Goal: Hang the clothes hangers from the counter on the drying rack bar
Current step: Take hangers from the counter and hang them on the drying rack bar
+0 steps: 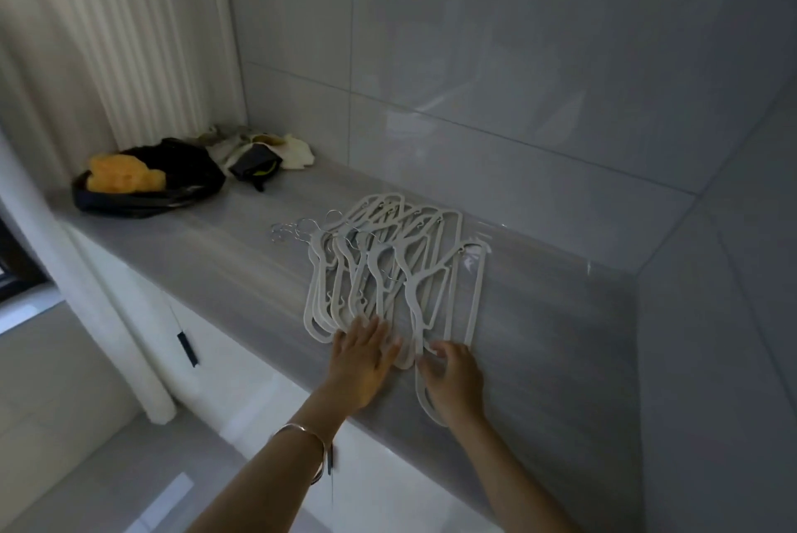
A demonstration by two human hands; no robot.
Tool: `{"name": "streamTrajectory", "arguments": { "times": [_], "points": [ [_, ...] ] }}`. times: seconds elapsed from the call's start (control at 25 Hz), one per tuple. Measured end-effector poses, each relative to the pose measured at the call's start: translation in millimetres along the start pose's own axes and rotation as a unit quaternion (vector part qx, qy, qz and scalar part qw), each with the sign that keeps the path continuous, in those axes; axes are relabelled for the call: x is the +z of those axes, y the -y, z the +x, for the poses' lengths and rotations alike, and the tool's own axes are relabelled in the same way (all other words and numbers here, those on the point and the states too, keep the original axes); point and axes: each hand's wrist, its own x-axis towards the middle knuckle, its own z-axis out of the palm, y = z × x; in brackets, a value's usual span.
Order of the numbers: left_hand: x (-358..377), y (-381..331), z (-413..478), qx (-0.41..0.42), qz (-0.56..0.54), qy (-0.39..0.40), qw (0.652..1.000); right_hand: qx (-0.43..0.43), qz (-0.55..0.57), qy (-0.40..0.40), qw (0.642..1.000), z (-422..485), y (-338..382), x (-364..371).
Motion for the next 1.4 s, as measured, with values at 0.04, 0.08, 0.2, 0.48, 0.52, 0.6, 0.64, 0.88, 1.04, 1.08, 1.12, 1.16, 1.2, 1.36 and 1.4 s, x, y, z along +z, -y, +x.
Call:
{"name": "streamTrajectory", "arguments": {
  "times": [0.04,0.08,0.2,0.48,0.52,0.6,0.64,0.88,1.04,1.08,1.12,1.16,1.2,1.36,1.4],
  "points": [
    [6.7,4.2,1.5,0.001,0.000,-0.008,1.000,0.003,-0.019,-0.014,1.000,3.4,-2.2,5.4],
    [11.9,7.8,2.9,0.000,0.003,-0.014,1.000,0.003,-0.040,-0.026,0.999,6.8,-3.6,10.2],
    [15.8,8.9,5.4,-0.006,0.007,-0.013,1.000,-0.013,-0.124,-0.030,0.992,13.0,-5.1,19.2],
    [9.4,3.4,5.2,-0.021,0.016,0.014,1.000,0.013,-0.162,-0.064,0.985,33.3,-20.5,0.0],
    [9.4,2.0,5.0,-0.020,0.019,0.017,0.999,0.008,-0.163,-0.079,0.983,35.6,-20.3,-3.0],
    [7.8,-1.0,5.4,-0.016,0.013,0.021,1.000,-0.006,-0.161,-0.095,0.982,37.1,-15.7,-6.5],
    [6.7,-2.6,6.7,-0.016,0.006,0.016,1.000,-0.013,-0.163,-0.097,0.982,35.7,-13.1,-6.8],
    [-14.2,-15.6,37.9,-0.066,-0.085,-0.048,0.993,-0.022,-0.110,-0.129,0.985,9.3,-19.1,1.4],
    [-7.7,-17.3,50.9,-0.118,-0.149,-0.075,0.979,-0.030,-0.096,-0.130,0.986,6.4,-22.2,-3.5],
    [-8.0,-18.8,55.0,-0.135,-0.130,-0.070,0.980,-0.030,-0.093,-0.128,0.987,6.8,-22.0,-4.2],
    [-9.6,-20.6,59.6,-0.149,-0.096,-0.066,0.982,-0.039,-0.092,-0.132,0.986,6.6,-21.5,-4.1],
    [-12.0,-22.8,63.9,-0.158,-0.057,-0.070,0.983,-0.054,-0.095,-0.141,0.984,5.8,-21.0,-3.1],
    [-14.3,-24.4,68.1,-0.161,-0.022,-0.076,0.984,-0.066,-0.098,-0.144,0.982,5.0,-21.8,-1.5],
    [-12.5,-23.2,74.4,-0.153,-0.013,-0.126,0.980,-0.045,-0.098,-0.134,0.985,6.3,-31.3,0.3],
    [-11.7,-22.5,73.5,-0.145,-0.041,-0.144,0.978,-0.025,-0.090,-0.124,0.988,8.8,-29.1,-2.4]
  ]
}}
